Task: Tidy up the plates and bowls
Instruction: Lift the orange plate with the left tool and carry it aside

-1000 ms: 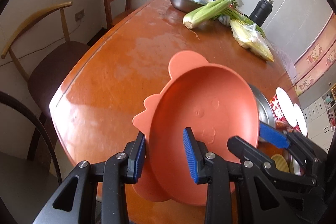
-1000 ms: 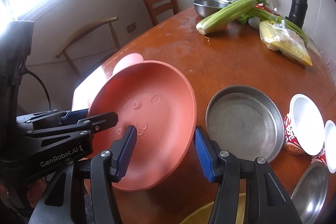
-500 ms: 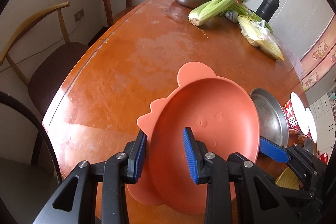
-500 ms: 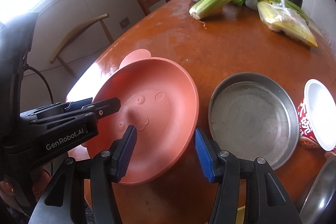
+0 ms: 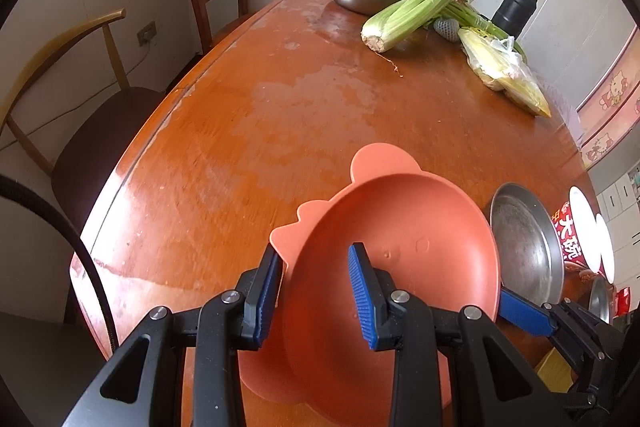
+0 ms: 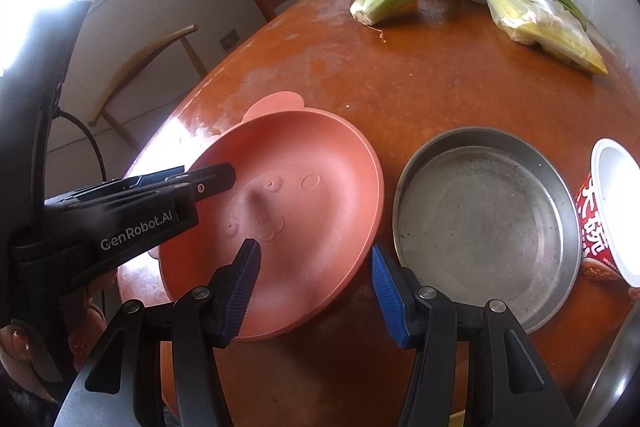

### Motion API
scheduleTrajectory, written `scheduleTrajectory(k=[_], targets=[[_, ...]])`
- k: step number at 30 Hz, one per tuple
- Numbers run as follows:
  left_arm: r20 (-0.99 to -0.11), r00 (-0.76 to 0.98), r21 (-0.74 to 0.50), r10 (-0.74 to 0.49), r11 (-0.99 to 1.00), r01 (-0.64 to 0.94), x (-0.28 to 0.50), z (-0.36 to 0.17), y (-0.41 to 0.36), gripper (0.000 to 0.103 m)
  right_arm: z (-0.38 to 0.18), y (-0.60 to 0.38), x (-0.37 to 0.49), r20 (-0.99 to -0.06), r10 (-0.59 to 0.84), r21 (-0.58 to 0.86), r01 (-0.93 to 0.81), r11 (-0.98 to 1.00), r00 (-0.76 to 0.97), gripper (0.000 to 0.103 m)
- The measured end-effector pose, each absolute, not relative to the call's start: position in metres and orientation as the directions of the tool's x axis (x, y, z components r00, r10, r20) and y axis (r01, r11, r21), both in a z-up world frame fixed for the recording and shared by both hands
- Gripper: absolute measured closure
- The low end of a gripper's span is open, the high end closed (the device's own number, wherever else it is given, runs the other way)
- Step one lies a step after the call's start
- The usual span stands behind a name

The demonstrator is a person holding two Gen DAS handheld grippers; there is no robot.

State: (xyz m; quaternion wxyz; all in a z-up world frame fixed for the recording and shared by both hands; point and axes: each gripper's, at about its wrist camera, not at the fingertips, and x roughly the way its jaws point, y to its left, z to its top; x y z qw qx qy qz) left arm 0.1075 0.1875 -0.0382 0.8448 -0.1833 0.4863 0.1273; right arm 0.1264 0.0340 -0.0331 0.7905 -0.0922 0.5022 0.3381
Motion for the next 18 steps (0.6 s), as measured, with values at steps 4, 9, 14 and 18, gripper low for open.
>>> scheduleTrajectory(k=[4, 9, 14, 18], targets=[[-0.870, 0.492, -0.176, 0.041, 0.905, -0.386, 0.111, -0.041, 0.187, 0.069, -0.034, 0.033, 0.128, -0.854, 0.440, 0.189, -0.622, 0.760, 0.278, 0.045], [-0.869, 0.494, -0.178, 0.039, 0.905, -0.385, 0.111, -0.042, 0.186, 0.069, -0.028, 0.029, 0.128, -0.843, 0.450, 0.193, -0.616, 0.764, 0.295, 0.044], [-0.866, 0.498, -0.187, 0.039, 0.899, -0.396, 0.108, -0.041, 0.188, 0.069, -0.026, 0.022, 0.127, -0.840, 0.458, 0.208, -0.608, 0.766, 0.291, 0.044], [-0.863, 0.504, -0.197, 0.041, 0.891, -0.409, 0.104, -0.039, 0.193, 0.069, -0.017, 0.019, 0.121, -0.825, 0.467, 0.193, -0.617, 0.763, 0.320, 0.042]])
